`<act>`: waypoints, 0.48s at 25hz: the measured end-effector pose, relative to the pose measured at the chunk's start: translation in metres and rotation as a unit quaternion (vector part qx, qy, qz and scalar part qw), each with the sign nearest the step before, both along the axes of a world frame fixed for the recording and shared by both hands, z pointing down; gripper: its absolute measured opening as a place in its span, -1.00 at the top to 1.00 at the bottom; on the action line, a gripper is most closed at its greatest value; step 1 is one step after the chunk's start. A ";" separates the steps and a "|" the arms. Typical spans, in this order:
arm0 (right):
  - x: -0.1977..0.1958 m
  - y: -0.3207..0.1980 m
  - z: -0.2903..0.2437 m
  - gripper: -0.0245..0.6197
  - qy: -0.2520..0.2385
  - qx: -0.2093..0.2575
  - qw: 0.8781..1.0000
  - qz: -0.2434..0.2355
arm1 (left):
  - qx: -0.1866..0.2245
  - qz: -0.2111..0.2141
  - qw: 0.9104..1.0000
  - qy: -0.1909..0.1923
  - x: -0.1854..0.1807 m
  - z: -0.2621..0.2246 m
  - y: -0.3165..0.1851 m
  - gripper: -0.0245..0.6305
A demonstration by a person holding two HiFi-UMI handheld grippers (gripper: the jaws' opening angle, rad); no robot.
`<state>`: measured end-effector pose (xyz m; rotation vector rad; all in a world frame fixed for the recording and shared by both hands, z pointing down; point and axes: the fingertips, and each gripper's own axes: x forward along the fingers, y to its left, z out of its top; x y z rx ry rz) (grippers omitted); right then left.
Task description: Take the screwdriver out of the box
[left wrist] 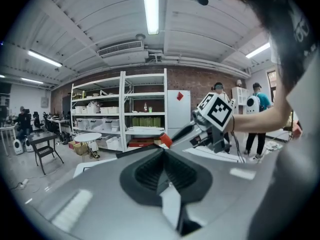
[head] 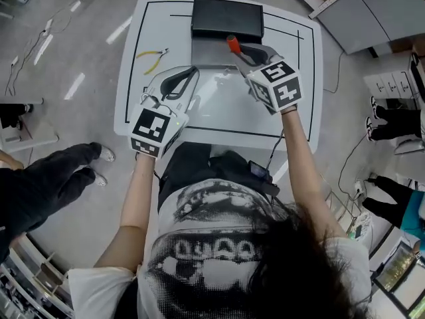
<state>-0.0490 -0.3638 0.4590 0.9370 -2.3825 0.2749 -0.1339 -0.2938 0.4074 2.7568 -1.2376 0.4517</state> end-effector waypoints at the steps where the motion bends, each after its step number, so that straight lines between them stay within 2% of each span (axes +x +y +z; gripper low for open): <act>1: 0.006 0.008 -0.003 0.63 -0.002 0.003 1.000 0.000 | 0.001 0.000 1.000 0.000 0.006 -0.002 0.005 0.93; 12: 0.075 0.108 -0.009 0.63 -0.034 -0.003 0.999 0.018 | 0.002 0.015 1.000 -0.004 0.077 -0.005 0.077 0.93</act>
